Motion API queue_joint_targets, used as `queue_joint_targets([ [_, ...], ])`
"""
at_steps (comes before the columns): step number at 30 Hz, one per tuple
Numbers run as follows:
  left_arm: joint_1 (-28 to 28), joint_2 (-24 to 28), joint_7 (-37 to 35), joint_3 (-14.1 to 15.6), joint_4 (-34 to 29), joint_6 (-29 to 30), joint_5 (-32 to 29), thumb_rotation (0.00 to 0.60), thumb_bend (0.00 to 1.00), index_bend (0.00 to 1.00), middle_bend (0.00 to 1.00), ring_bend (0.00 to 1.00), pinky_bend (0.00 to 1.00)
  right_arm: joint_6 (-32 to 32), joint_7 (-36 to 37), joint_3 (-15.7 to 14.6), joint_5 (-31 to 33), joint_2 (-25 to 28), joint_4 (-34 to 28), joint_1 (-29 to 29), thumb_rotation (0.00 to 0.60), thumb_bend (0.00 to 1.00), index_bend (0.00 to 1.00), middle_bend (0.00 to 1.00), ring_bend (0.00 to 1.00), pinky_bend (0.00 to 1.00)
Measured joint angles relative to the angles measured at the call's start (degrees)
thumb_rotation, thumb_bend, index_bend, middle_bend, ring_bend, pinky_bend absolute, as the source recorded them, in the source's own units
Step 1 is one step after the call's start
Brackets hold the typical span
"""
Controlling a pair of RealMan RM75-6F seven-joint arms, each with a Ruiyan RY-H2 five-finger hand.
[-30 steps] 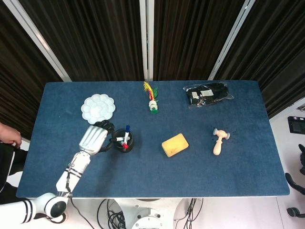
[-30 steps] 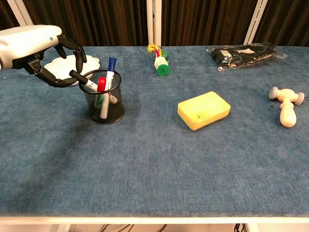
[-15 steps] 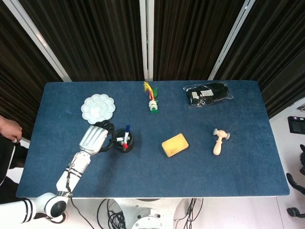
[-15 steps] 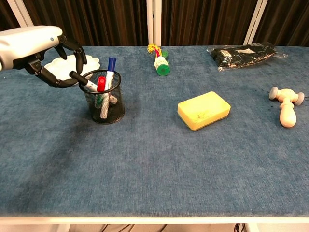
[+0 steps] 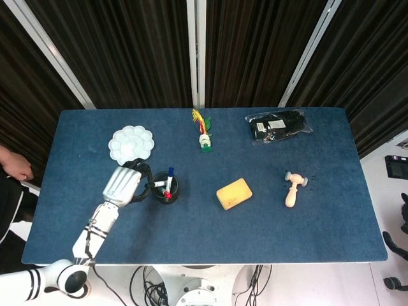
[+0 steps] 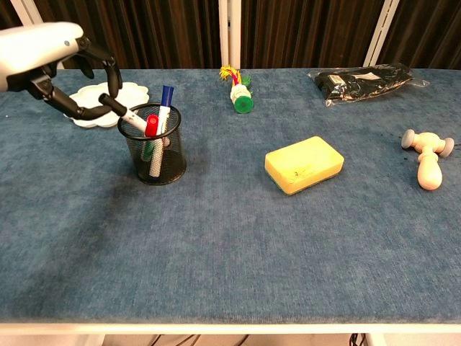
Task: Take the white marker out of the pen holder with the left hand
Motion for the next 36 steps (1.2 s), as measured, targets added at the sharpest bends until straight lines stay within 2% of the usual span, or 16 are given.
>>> queue_joint_targets([
  [6, 1.61, 4.13, -0.83, -0.19, -4.50, 2.66, 1.42, 0.600, 0.39, 0.67, 0.34, 0.18, 0.30, -0.11, 0.05, -0.09, 0.00, 0.37, -0.64, -0.07, 0.600, 0.19, 0.00, 0.00, 0.00, 0.00],
  [11, 4.29, 9.93, -2.51, -0.83, -9.31, 6.51, 2.25, 0.600, 0.39, 0.67, 0.35, 0.18, 0.30, -0.30, -0.26, -0.23, -0.20, 0.58, -1.15, 0.00, 0.600, 0.19, 0.00, 0.00, 0.00, 0.00],
  [17, 6.81, 13.21, -7.22, -1.21, -10.42, 8.37, 2.04, 0.600, 0.39, 0.68, 0.35, 0.18, 0.30, -0.49, -1.27, -0.51, -0.88, 0.47, -1.85, 0.25, 0.600, 0.19, 0.00, 0.00, 0.00, 0.00],
  [24, 6.69, 10.31, -10.34, -0.37, -3.39, 4.97, 0.18, 0.600, 0.39, 0.68, 0.35, 0.18, 0.30, -0.61, -2.26, -0.69, -1.03, 0.74, -2.59, 0.34, 0.600, 0.19, 0.00, 0.00, 0.00, 0.00],
  [32, 5.87, 2.70, -13.60, 1.18, 7.03, 0.42, -1.37, 0.600, 0.39, 0.67, 0.36, 0.18, 0.28, -1.13, -2.60, -0.62, -0.51, 0.93, -3.00, 0.46, 0.600, 0.19, 0.00, 0.00, 0.00, 0.00],
  [34, 5.86, 1.37, -13.87, 1.46, 8.44, 0.06, -1.66, 0.600, 0.39, 0.64, 0.35, 0.18, 0.27, -1.35, -2.62, -0.64, -0.41, 0.95, -3.04, 0.53, 0.600, 0.19, 0.00, 0.00, 0.00, 0.00],
  [36, 5.95, 0.94, -13.89, 1.66, 9.10, 0.15, -1.53, 0.600, 0.37, 0.49, 0.33, 0.18, 0.27, -1.38, -2.59, -0.66, -0.43, 0.91, -2.96, 0.55, 0.600, 0.19, 0.00, 0.00, 0.00, 0.00],
])
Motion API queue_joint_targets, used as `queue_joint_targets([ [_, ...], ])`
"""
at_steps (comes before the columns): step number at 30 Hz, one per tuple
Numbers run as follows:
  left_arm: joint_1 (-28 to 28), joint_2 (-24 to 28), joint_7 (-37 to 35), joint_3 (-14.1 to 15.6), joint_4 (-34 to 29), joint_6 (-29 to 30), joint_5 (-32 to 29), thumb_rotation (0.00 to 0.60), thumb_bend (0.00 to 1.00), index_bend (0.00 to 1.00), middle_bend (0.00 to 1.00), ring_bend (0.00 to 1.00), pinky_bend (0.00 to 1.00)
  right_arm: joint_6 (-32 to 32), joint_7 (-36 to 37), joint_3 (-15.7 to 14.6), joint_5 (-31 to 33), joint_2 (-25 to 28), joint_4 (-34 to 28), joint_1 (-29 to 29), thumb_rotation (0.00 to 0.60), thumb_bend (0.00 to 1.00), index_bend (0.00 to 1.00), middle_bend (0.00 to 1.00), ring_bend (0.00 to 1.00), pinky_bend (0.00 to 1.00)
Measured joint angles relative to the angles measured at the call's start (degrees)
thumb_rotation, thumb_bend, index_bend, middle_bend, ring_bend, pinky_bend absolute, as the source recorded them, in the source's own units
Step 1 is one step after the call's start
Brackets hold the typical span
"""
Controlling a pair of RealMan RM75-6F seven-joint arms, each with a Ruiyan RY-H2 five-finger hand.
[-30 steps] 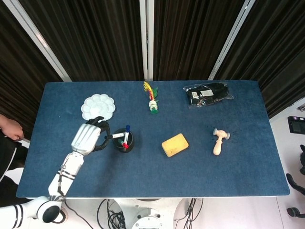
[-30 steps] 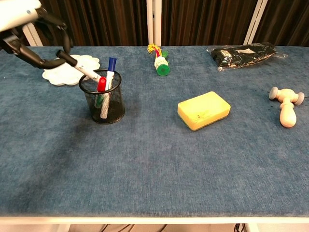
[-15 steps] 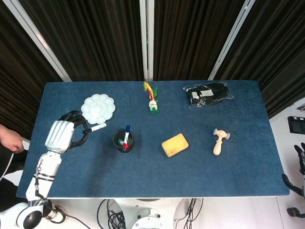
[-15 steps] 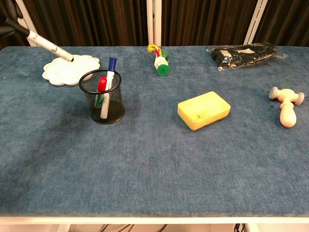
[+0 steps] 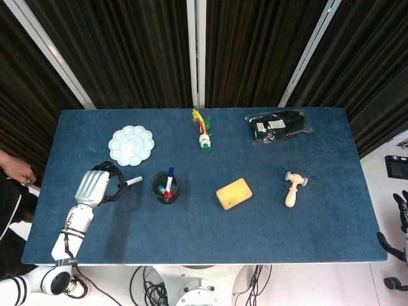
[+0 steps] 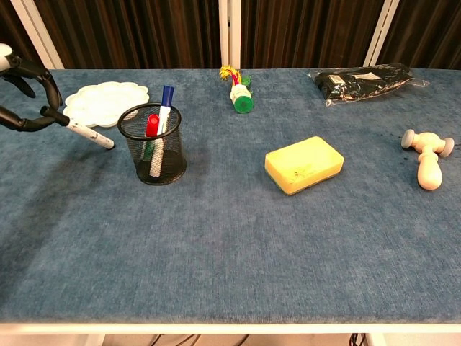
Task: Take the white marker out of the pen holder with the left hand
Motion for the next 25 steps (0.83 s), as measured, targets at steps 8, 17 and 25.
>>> queue_joint_targets([
  [8, 1.64, 0.16, -1.89, 0.21, 1.03, 4.77, 4.28, 0.600, 0.33, 0.04, 0.19, 0.09, 0.18, 1.98, 1.00, 0.42, -0.89, -0.78, 1.13, -0.19, 0.600, 0.19, 0.00, 0.00, 0.00, 0.00],
  [17, 5.79, 6.88, 1.27, 3.05, -3.25, 8.67, 7.27, 0.600, 0.24, 0.05, 0.10, 0.01, 0.11, 2.47, 0.87, 0.20, -1.63, -1.62, 2.17, -0.33, 0.600, 0.19, 0.00, 0.00, 0.00, 0.00],
  [25, 11.75, 8.92, 2.50, 8.19, -2.39, 16.86, 16.08, 0.600, 0.14, 0.05, 0.06, 0.00, 0.09, 1.36, 0.33, -0.21, -2.39, -4.08, 3.09, 0.54, 0.600, 0.19, 0.00, 0.00, 0.00, 0.00],
])
